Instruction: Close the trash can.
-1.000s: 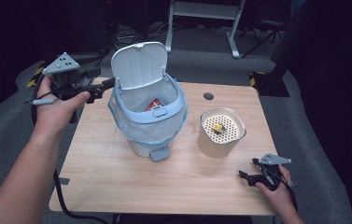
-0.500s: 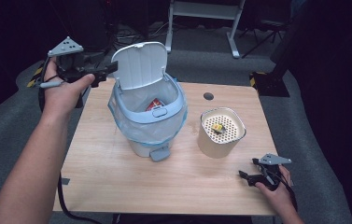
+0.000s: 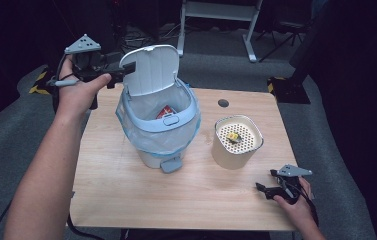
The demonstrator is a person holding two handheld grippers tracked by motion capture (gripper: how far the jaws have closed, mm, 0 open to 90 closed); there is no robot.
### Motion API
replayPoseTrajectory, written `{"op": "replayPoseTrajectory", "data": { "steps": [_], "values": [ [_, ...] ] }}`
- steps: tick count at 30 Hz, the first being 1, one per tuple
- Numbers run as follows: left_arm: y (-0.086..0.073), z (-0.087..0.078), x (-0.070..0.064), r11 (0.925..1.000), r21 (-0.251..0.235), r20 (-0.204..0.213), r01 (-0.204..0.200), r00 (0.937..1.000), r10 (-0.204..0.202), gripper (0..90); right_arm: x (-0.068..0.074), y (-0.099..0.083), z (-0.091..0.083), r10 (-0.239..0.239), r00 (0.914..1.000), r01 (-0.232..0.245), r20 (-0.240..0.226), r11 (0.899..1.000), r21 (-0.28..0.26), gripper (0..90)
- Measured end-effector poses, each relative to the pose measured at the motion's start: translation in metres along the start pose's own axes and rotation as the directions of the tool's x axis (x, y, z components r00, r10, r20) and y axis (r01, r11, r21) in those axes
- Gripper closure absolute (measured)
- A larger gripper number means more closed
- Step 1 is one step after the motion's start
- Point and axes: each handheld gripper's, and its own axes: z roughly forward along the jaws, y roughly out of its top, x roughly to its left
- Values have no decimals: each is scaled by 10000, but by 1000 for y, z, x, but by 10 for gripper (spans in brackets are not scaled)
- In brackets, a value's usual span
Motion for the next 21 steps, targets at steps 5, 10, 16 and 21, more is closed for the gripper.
{"op": "replayPoseTrajectory", "data": {
  "steps": [5, 10, 16, 21],
  "values": [
    [4, 1, -17, 9975, 326, 137, -628, 9980, 624, 321, 0, 0, 0, 1, 10000, -1, -1, 10000, 1, 138],
    [3, -4, -28, 9962, 409, 344, -767, 9966, 753, 320, 0, 0, 0, 2, 10000, -2, -1, 10000, 1, 137],
    [-3, -10, -43, 9933, 580, 827, -1000, 9920, 951, 318, 0, 0, 0, -1, 10000, 1, -1, 10000, 0, 138],
    [-9, -12, -55, 9897, 707, 1196, -1246, 9861, 1156, 393, 0, 0, 0, 6, 10000, -6, 0, 10000, -1, 138]
  ]
}}
